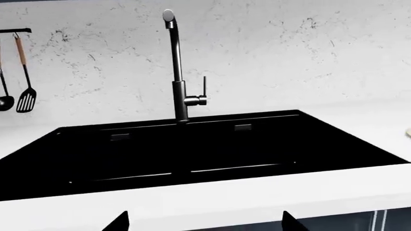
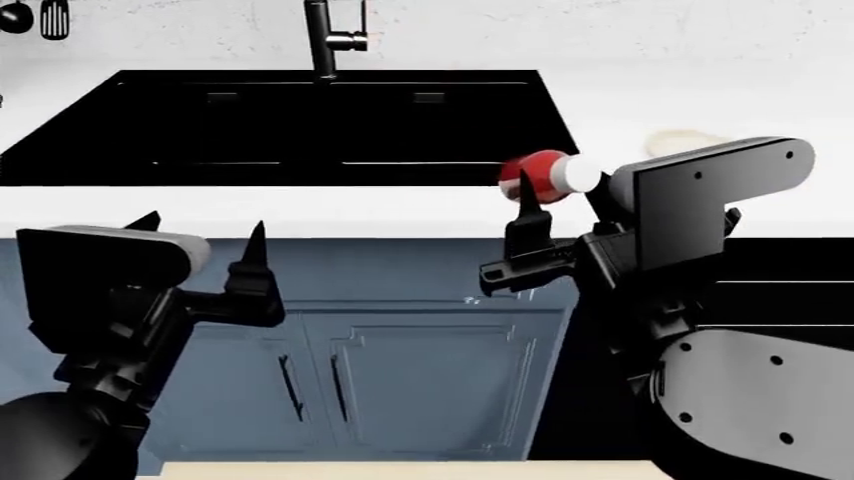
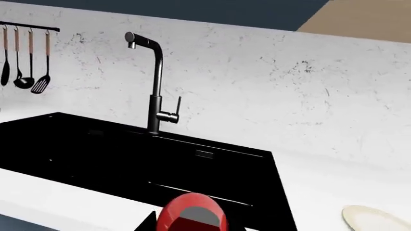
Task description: Pick the chicken breast from the plate and place it on the cutting board. Then pick the condiment bottle from the cabinet and place it next to the cutting board.
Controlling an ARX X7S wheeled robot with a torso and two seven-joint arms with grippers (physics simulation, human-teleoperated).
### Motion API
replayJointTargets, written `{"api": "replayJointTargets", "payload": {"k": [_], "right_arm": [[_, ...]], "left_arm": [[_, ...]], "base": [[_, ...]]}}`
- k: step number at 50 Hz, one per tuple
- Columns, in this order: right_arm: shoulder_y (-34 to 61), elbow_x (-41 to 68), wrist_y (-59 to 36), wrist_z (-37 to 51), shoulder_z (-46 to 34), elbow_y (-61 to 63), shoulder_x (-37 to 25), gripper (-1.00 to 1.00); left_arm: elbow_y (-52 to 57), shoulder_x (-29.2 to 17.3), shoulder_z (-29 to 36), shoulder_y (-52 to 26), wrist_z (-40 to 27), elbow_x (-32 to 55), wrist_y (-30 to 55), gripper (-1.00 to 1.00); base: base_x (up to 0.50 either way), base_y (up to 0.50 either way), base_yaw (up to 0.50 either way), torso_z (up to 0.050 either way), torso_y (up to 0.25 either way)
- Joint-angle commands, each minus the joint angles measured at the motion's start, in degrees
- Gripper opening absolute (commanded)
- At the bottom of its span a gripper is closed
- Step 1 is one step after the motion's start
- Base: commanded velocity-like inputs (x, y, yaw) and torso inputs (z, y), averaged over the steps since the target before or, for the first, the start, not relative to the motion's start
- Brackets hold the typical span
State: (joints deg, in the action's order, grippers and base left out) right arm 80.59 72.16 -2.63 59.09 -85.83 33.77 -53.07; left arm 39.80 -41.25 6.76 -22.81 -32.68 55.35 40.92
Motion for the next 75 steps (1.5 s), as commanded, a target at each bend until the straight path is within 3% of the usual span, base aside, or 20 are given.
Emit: {"api": "replayJointTargets", "payload": {"k": [1,75], "right_arm": [[-0.7,-1.2,0.5,0.2,0.8,0.3,0.1,-1.00],[-4.6,-3.5,2.3,0.2,1.3,0.9,0.5,-1.00]], "left_arm": [[0.0,0.4,0.5,0.1,0.1,-0.3,-0.3,1.00],[0.1,0.6,2.2,-1.7,-0.1,-0.2,-0.3,1.00]], "base": [[0.00,-0.50,0.00,0.000,0.000],[0.06,-0.50,0.00,0.000,0.000]]}}
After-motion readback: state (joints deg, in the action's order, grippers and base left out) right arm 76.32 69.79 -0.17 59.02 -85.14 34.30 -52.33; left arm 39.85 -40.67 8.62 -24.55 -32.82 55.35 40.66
